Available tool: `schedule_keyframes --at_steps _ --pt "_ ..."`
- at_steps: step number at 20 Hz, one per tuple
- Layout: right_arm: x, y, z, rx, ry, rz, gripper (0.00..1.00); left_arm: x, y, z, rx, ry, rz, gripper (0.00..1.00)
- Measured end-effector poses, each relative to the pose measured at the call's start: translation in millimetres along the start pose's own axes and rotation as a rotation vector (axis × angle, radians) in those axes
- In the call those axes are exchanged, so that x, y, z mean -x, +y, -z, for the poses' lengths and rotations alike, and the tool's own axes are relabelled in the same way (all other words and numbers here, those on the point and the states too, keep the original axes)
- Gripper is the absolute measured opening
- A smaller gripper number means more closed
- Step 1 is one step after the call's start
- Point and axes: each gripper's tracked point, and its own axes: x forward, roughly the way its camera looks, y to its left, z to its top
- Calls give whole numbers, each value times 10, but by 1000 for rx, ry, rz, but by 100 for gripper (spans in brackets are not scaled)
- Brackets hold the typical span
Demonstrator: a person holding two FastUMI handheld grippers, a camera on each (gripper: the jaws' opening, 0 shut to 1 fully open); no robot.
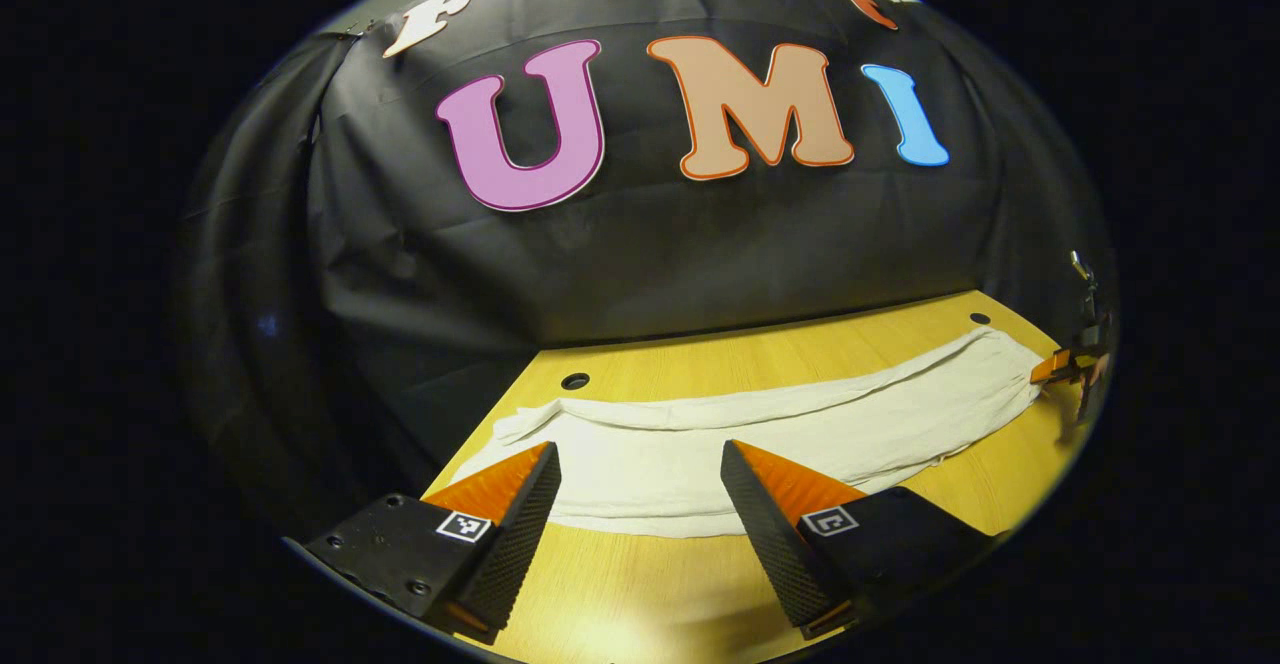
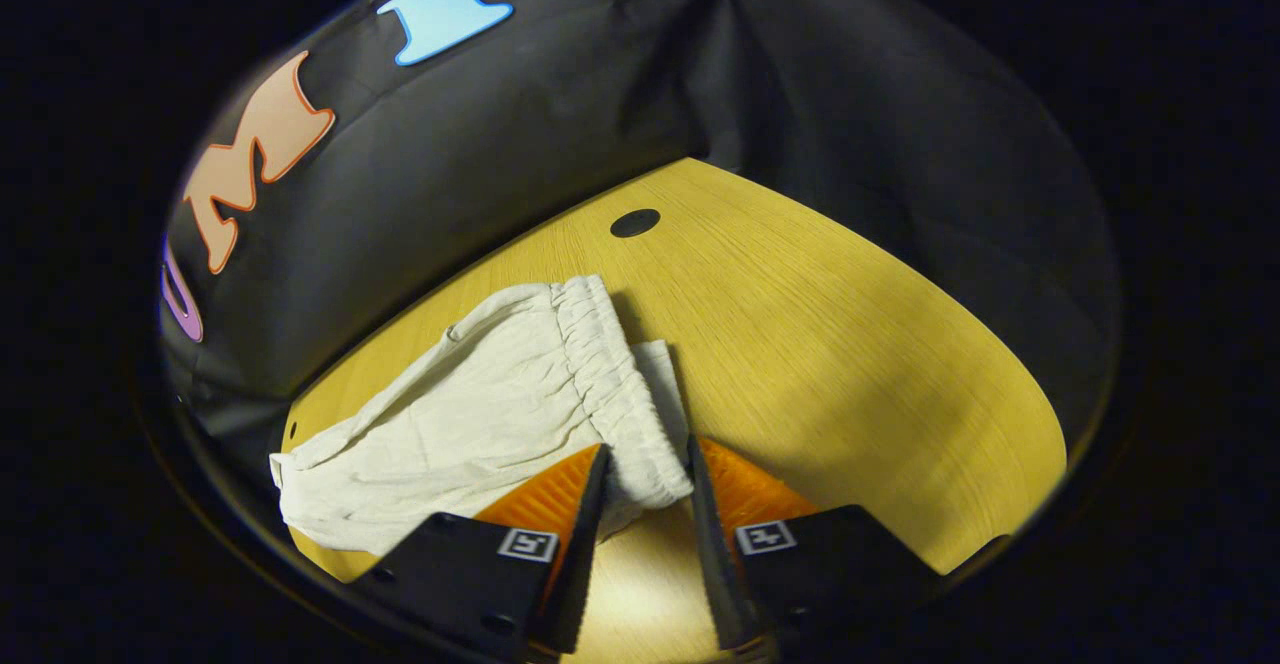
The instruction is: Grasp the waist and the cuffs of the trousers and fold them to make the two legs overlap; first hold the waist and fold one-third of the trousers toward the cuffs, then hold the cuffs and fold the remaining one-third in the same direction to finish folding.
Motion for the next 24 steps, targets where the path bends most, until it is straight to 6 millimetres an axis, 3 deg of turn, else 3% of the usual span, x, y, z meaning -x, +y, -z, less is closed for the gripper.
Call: schedule_keyframes --at_steps 1,2,3,4,10,15,19,24 --pt "14 3 -18 4 1 -3 41 0 -4 -8 3 -2 -1 96" --pt "-2 4 -68 2 -7 8 14 8 7 -8 4 -3 -5 96" --pt "-6 -1 -57 13 -2 12 12 15 10 -22 4 -7 -9 96" --pt "17 0 -80 22 -5 13 17 14 10 -16 4 -10 -11 96" --pt "202 -107 -378 44 -42 59 17 55 33 5 32 -17 -15 96" --pt "431 -38 -659 57 -107 60 17 21 35 -9 86 -32 8 96" --pt "728 341 -895 75 -178 -6 17 49 48 -18 104 -28 18 96" --pt "1022 1040 -1103 121 -243 -80 17 33 318 75 144 -32 33 96"
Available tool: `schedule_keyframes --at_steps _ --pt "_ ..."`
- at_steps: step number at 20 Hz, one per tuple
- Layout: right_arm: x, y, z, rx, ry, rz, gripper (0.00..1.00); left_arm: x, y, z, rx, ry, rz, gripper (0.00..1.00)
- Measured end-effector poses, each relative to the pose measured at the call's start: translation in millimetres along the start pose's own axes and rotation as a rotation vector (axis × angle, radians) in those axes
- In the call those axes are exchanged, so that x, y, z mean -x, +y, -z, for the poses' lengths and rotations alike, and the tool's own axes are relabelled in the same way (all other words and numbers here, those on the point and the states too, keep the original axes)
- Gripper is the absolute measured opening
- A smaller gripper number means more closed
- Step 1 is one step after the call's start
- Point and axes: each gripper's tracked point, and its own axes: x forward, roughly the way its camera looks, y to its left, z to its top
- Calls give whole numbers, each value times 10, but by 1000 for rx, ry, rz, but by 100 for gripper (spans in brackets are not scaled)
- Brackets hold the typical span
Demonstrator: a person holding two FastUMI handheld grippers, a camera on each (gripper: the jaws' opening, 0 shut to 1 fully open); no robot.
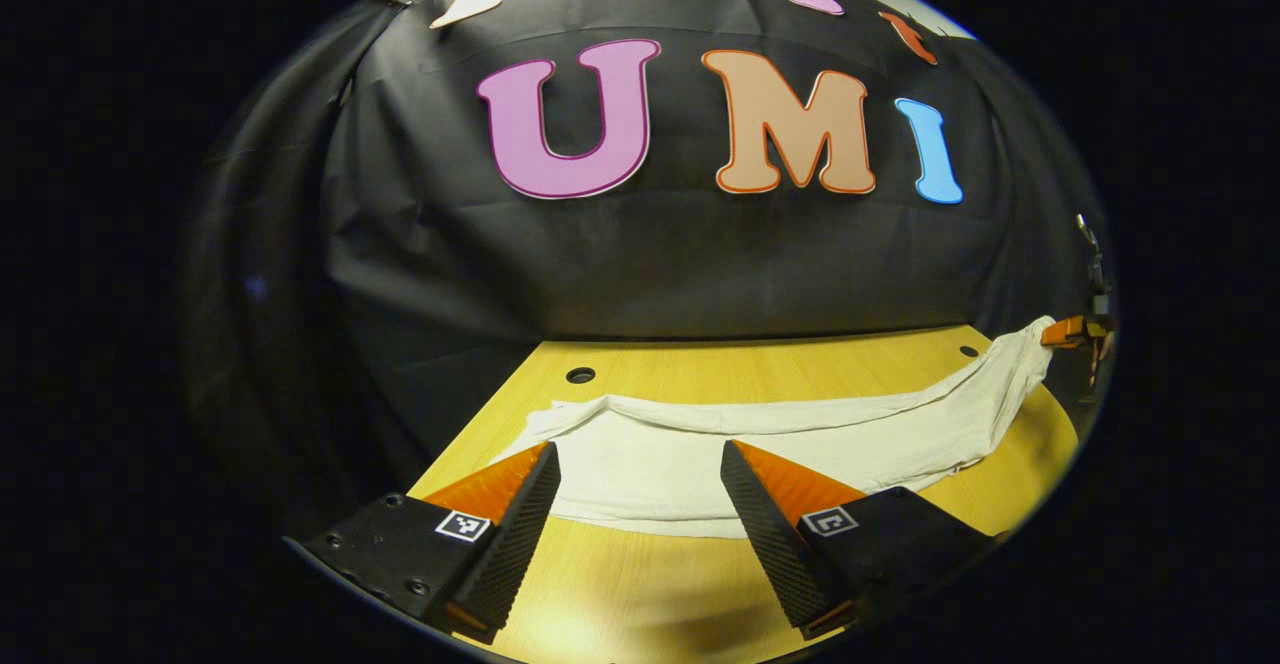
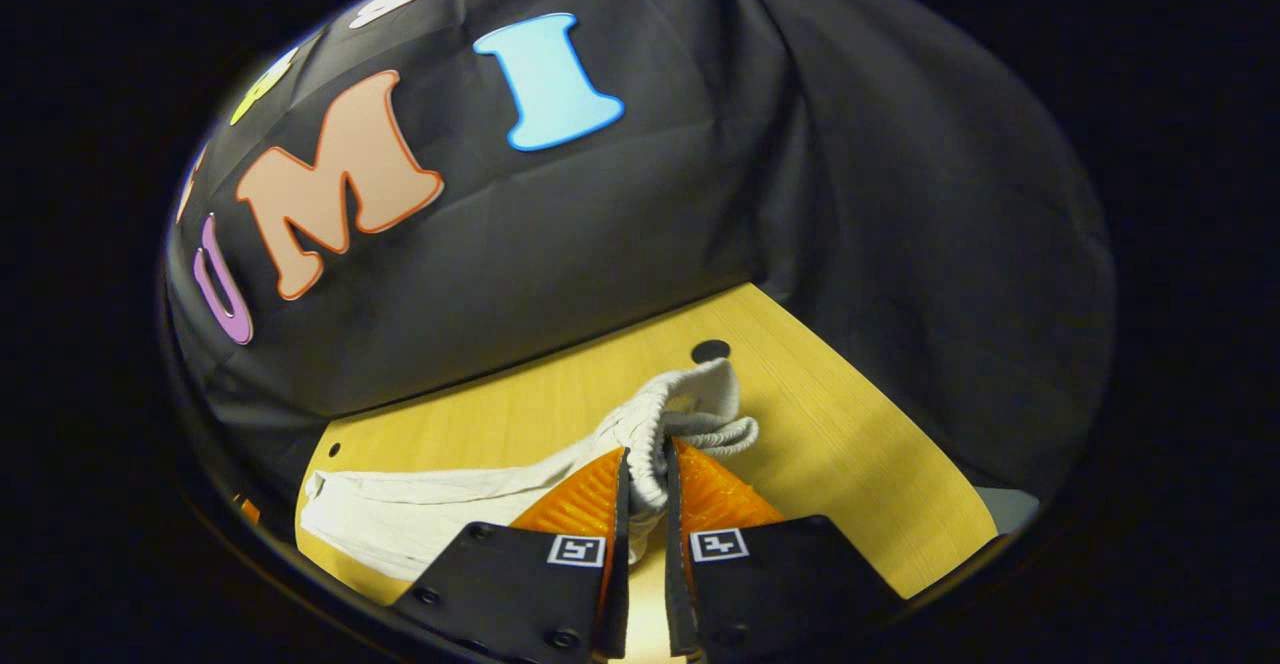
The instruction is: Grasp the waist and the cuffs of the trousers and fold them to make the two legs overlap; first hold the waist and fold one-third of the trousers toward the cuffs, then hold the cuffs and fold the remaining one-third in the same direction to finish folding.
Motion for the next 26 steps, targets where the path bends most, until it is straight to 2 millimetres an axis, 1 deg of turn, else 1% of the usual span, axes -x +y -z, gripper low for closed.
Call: schedule_keyframes --at_steps 2,3,5,6,10,13,16,18,22,24,26 --pt "65 309 -165 43 -52 -28 17 2 124 43 21 5 5 96" --pt "121 443 -214 64 -69 -42 17 11 196 62 29 9 5 96" --pt "200 750 -272 99 -87 -73 17 3 347 98 37 16 2 96" --pt "192 898 -282 121 -90 -87 17 -2 429 103 39 18 -3 96" --pt "185 1457 -192 200 -89 -128 17 15 724 152 45 18 -16 96" --pt "202 1808 -70 237 -81 -166 17 33 938 231 45 31 -25 96" --pt "208 2177 125 271 -57 -214 17 47 1106 289 54 41 -31 96" --pt "215 2439 308 304 -41 -250 17 52 1201 334 52 50 -33 96" --pt "161 2836 743 368 10 -306 17 85 1376 434 45 70 -37 96" --pt "100 3034 1033 389 45 -329 17 107 1444 505 63 85 -39 97" --pt "15 3178 1338 418 86 -346 17 152 1523 576 75 102 -47 96"
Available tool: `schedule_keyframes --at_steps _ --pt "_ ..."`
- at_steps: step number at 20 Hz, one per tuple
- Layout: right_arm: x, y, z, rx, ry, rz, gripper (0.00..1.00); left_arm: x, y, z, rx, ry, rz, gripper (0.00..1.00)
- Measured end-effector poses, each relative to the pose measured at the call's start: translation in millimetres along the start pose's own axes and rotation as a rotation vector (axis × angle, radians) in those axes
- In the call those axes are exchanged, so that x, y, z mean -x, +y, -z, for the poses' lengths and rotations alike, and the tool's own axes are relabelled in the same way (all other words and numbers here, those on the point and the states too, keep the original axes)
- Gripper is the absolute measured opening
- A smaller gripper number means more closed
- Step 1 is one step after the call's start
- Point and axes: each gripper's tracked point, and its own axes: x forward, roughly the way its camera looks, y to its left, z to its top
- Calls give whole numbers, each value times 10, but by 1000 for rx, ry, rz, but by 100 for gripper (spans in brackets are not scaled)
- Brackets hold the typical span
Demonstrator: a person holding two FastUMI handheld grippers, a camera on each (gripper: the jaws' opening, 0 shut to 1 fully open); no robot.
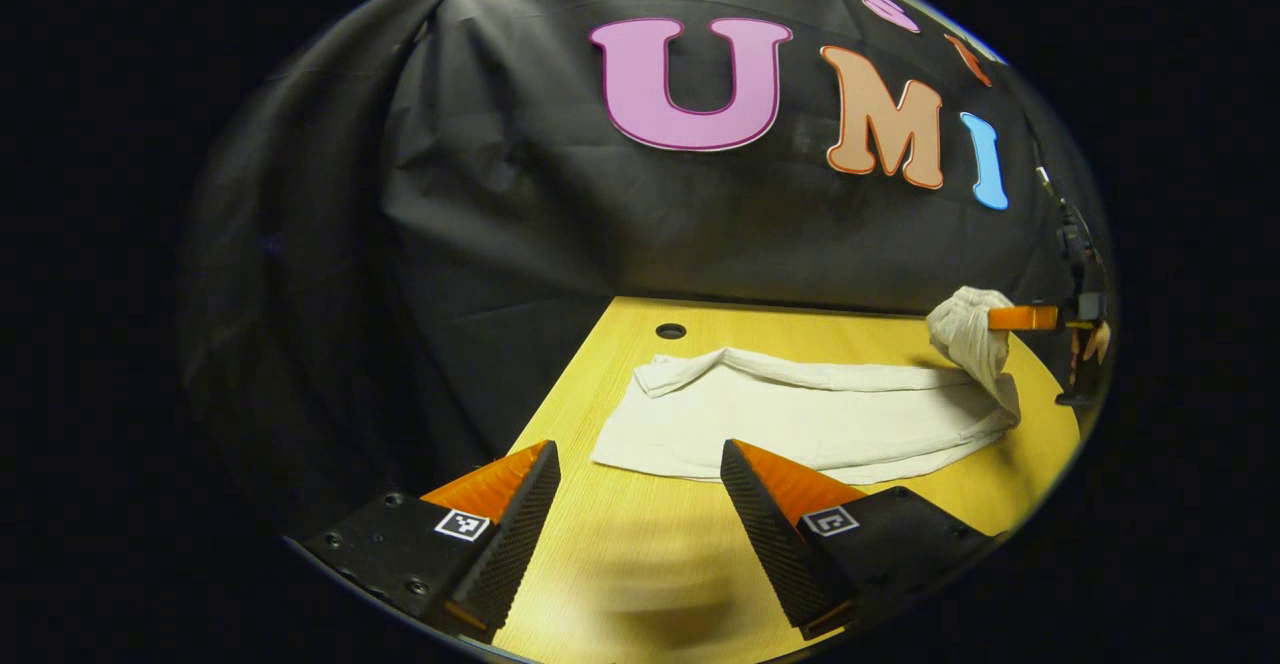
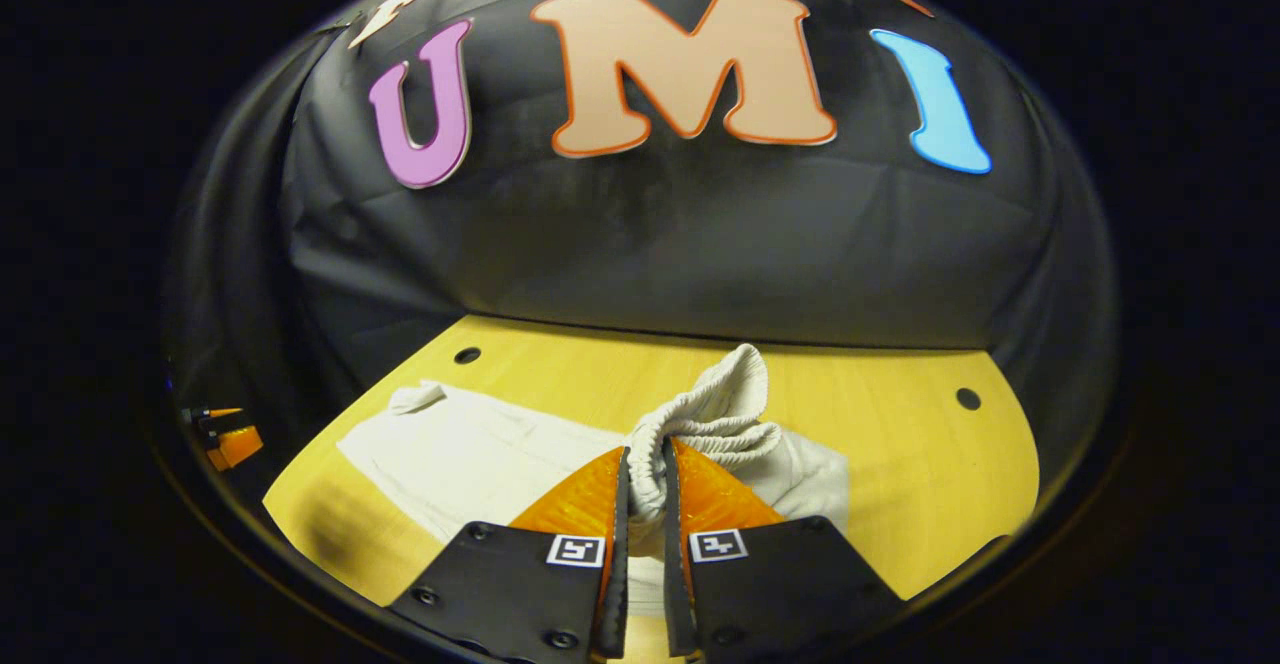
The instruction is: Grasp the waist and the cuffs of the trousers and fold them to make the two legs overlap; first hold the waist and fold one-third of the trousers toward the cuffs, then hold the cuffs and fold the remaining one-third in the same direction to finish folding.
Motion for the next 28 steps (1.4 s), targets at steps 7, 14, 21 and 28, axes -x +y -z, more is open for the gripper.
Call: schedule_keyframes --at_steps 7,14,21,28 --pt "-316 188 434 147 126 -21 17 52 256 147 -14 38 -16 97" --pt "-297 99 318 282 206 -134 42 -155 264 214 -16 61 30 97" --pt "-63 -557 -55 300 104 -69 98 -626 274 175 -23 65 92 97" --pt "474 -714 -103 292 103 30 98 -1272 230 337 72 136 185 95"
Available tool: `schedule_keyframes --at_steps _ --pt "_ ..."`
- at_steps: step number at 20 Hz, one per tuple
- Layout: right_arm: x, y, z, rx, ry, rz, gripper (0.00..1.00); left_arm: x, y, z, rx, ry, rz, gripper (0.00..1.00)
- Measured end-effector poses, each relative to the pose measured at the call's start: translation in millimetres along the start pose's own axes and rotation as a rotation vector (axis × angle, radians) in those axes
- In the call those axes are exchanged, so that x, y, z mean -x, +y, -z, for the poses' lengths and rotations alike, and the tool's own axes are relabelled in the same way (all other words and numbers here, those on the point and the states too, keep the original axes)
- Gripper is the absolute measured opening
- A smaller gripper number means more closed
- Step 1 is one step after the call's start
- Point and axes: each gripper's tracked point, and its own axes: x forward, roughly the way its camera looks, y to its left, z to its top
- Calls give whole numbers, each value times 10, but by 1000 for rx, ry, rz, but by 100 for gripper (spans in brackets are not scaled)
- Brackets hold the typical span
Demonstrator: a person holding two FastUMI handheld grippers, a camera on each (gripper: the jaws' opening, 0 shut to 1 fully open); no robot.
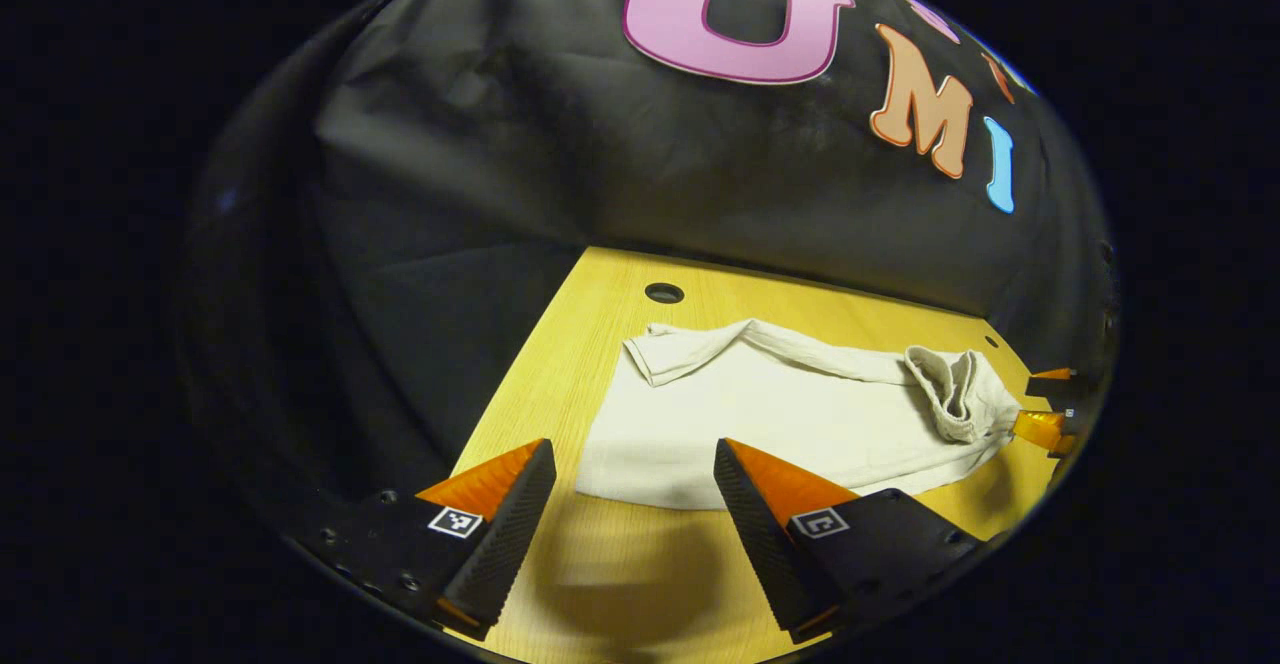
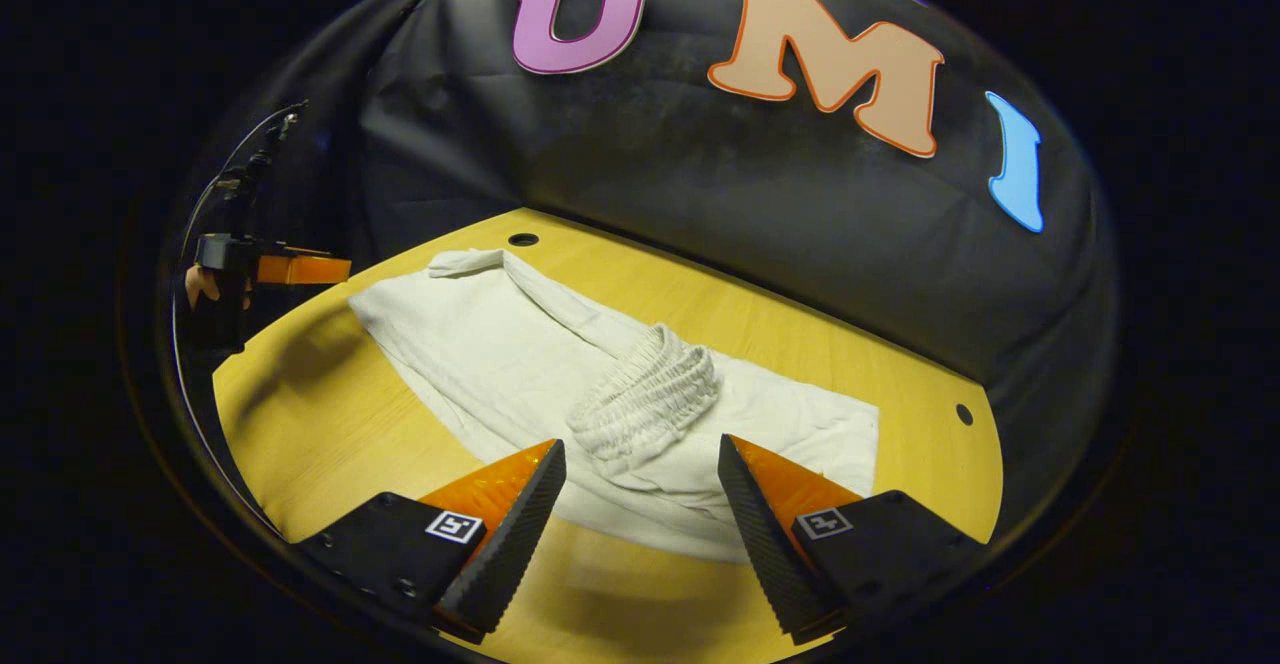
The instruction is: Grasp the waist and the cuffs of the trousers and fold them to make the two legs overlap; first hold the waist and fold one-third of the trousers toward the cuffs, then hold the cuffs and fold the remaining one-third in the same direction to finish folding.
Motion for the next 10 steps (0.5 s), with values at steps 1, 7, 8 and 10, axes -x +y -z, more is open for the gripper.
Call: schedule_keyframes --at_steps 1,7,8,10 --pt "29 -52 72 -3 14 15 98 -86 5 35 5 12 11 95" --pt "249 -332 385 -40 68 98 99 -458 22 279 -14 105 24 96" --pt "271 -377 364 -44 59 109 99 -493 18 324 -18 117 21 96" --pt "320 -421 381 -54 56 116 99 -533 8 382 -39 147 14 96"
